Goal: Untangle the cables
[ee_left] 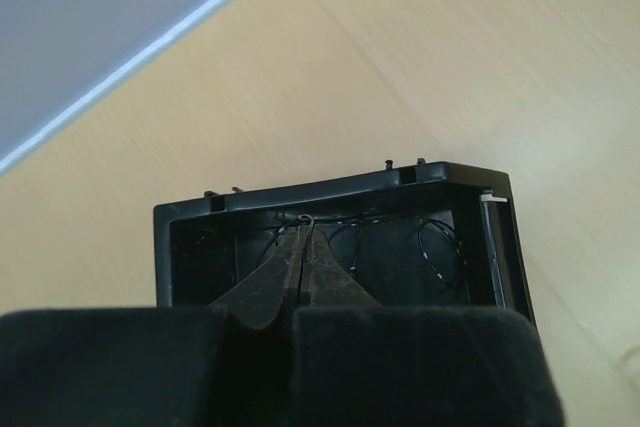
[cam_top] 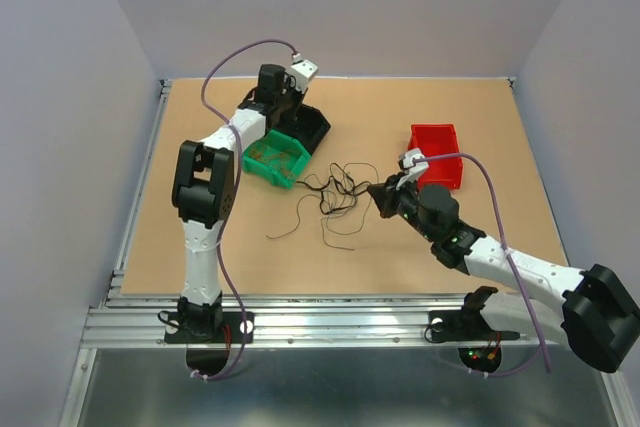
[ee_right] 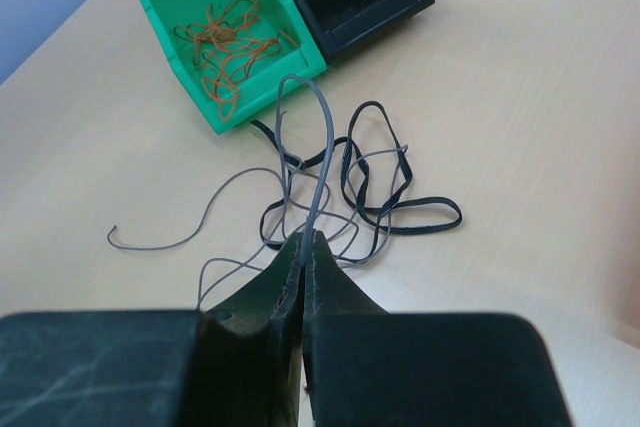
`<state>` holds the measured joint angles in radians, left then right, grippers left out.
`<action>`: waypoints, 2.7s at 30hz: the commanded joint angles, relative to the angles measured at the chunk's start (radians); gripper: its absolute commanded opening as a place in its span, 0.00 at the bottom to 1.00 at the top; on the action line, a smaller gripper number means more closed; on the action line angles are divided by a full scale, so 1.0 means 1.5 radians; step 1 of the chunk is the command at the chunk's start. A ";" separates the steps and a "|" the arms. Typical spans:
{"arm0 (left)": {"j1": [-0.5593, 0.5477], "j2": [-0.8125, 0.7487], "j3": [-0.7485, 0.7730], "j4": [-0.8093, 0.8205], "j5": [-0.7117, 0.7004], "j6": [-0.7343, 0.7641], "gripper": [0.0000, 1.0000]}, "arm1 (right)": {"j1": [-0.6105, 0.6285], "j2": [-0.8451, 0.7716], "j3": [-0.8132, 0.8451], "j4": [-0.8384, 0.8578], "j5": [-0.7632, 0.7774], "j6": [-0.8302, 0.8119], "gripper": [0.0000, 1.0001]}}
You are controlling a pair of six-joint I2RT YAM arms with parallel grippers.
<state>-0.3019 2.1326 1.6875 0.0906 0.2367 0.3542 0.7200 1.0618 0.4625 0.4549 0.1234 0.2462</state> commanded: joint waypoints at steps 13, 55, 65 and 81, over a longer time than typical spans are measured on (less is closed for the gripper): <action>-0.070 0.189 0.328 -0.375 -0.096 0.185 0.01 | 0.002 0.045 0.024 0.028 -0.020 -0.010 0.01; -0.077 -0.421 -0.200 -0.023 0.114 0.082 0.69 | 0.002 -0.004 0.208 -0.064 -0.112 -0.037 0.01; -0.078 -0.640 -0.468 0.263 0.218 -0.099 0.77 | 0.002 0.005 0.480 -0.199 -0.107 -0.024 0.01; -0.078 -0.703 -0.778 0.695 0.257 -0.218 0.77 | 0.002 0.034 0.641 -0.220 0.107 -0.120 0.01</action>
<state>-0.4175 1.1004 0.5209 0.9409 0.6170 0.0639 0.7200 1.1393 1.3571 0.1307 0.1070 0.1421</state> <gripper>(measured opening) 0.767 0.021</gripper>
